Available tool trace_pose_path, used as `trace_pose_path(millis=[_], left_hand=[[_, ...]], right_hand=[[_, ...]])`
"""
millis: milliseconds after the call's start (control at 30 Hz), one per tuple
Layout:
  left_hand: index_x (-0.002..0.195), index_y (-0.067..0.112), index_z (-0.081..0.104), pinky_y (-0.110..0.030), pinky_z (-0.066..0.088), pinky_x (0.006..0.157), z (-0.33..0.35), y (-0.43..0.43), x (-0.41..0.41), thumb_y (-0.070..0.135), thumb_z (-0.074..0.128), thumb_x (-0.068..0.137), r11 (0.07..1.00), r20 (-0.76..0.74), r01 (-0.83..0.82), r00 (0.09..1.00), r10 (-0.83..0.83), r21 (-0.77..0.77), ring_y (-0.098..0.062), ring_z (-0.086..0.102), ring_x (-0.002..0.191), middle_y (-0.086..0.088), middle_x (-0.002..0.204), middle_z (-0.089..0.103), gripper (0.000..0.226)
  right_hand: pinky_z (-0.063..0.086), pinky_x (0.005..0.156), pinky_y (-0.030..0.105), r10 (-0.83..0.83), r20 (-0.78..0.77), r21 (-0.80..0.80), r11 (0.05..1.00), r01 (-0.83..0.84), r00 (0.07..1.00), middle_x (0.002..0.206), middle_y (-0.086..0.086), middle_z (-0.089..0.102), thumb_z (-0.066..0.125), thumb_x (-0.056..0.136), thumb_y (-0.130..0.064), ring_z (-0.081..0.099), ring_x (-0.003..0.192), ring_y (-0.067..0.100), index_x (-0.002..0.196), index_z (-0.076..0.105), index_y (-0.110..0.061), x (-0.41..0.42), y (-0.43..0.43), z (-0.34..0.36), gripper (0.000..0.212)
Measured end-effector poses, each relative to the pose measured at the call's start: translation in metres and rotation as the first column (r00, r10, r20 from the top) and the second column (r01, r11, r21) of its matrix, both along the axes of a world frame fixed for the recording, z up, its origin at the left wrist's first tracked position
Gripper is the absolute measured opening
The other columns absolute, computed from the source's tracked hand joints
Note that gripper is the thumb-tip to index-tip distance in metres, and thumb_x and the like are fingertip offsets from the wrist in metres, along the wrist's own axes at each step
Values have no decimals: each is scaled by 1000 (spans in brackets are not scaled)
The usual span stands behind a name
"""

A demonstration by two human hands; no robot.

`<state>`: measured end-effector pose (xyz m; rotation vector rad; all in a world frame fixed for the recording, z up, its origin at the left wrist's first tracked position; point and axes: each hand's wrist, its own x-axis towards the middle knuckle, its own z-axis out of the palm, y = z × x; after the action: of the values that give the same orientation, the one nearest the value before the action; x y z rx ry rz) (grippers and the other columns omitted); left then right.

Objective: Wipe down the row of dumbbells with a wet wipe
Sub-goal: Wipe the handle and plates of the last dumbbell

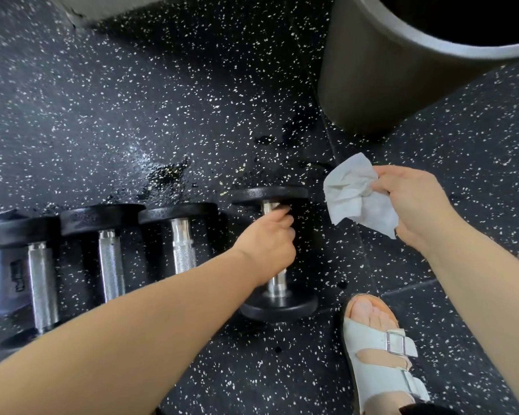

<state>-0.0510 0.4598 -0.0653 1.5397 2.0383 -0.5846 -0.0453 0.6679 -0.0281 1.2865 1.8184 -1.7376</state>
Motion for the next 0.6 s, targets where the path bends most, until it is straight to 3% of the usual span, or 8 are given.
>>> trace_pose_path(millis=[100,200,433,533,600], left_hand=[[100,20,71,-44,16,119,1,10,-3,14,55,92,1000,9,29,1000,-29,0,-26,48,109,3,100,68,19],[105,18,70,-43,17,118,6,18,-5,14,54,93,1000,17,6,1000,-6,-30,-26,47,114,2,107,68,21],[104,23,64,-34,33,98,26,32,-11,24,61,87,961,66,-272,959,275,-44,-24,52,114,1,110,66,17],[105,21,61,-34,38,81,36,36,-12,38,62,88,836,168,-548,822,544,-29,-25,57,105,-1,106,64,24],[105,22,61,-31,39,69,40,36,-10,46,65,86,645,280,-761,605,745,-71,-23,58,91,-2,102,64,31]], right_hand=[[54,87,52,-27,4,-21,999,27,1000,96,13,73,57,70,5,69,93,34,98,71,-10,1,3,-3,35],[54,89,52,-68,-1,-34,997,68,998,96,13,73,58,68,4,69,92,32,97,72,-10,2,6,-3,36],[53,91,47,-172,-39,-41,985,170,984,100,13,72,57,68,7,68,96,32,98,72,-10,-3,22,9,37],[52,93,44,-186,-59,-21,982,185,981,98,8,73,56,70,4,68,96,28,87,73,-16,-7,29,14,32],[53,92,44,-206,-53,6,978,207,977,97,6,73,57,69,2,68,96,26,85,74,-19,-8,33,13,32]])
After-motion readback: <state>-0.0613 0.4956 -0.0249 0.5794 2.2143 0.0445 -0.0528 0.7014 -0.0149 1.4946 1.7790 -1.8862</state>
